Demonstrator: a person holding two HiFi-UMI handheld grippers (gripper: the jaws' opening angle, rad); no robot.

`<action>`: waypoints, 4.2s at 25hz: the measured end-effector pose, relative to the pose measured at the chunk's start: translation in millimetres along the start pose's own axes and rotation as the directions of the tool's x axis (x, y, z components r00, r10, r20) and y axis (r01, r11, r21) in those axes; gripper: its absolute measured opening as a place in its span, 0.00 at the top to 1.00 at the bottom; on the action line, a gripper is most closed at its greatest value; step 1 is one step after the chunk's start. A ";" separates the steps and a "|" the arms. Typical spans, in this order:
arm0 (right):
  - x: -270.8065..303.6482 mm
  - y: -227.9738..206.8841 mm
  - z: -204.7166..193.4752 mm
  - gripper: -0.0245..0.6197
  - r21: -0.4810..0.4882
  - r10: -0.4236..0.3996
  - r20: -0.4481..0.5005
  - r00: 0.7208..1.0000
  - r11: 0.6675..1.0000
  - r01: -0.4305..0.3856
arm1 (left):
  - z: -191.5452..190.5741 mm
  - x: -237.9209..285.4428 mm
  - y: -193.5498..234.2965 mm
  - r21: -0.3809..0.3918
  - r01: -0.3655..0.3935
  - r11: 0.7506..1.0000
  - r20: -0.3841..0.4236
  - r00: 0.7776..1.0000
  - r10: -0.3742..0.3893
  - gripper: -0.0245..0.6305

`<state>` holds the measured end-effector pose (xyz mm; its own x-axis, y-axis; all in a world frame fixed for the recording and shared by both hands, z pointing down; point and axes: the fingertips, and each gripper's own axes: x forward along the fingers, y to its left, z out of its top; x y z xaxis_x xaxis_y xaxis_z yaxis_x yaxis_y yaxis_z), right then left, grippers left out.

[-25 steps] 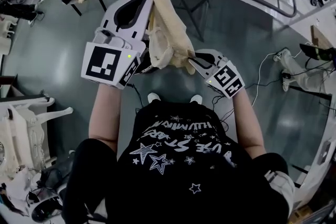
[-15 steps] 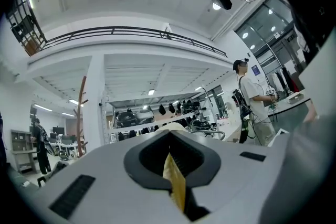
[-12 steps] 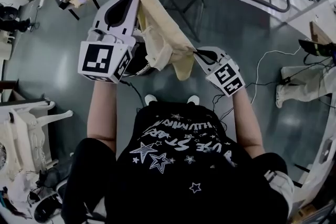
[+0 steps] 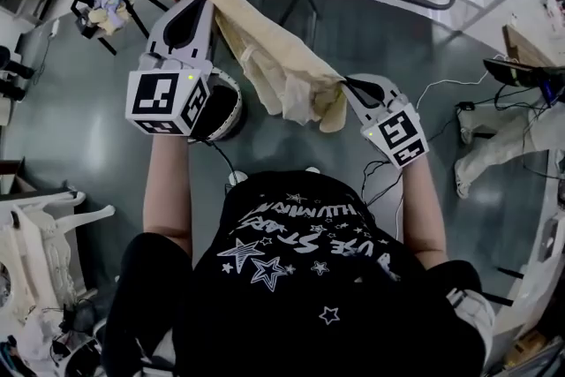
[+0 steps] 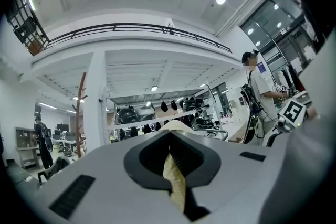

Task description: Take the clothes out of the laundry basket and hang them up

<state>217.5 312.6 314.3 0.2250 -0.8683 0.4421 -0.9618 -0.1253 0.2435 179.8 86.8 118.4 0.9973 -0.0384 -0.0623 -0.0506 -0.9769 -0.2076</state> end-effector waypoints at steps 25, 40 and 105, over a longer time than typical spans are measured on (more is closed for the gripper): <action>-61.5 -51.5 -61.5 0.92 0.184 -0.187 0.016 0.982 0.966 0.181 | 68.9 74.7 -138.6 -0.011 0.247 0.969 0.130 0.961 -0.244 0.93; 23.4 -49.6 -48.4 0.71 0.248 -0.087 0.040 0.995 0.966 0.075 | 50.2 105.1 -115.2 0.005 0.262 0.965 0.078 0.962 -0.261 0.93; -127.8 -396.9 72.5 0.93 -0.034 -0.749 0.023 0.662 0.661 0.750 | 19.3 318.8 -50.2 0.008 0.345 0.939 0.132 0.930 -0.343 0.93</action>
<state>559.2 438.5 98.5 0.8660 -0.4919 0.0902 -0.4618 -0.7172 0.5219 499.3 127.7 90.2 0.9380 0.3268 -0.1157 0.2958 -0.9285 -0.2244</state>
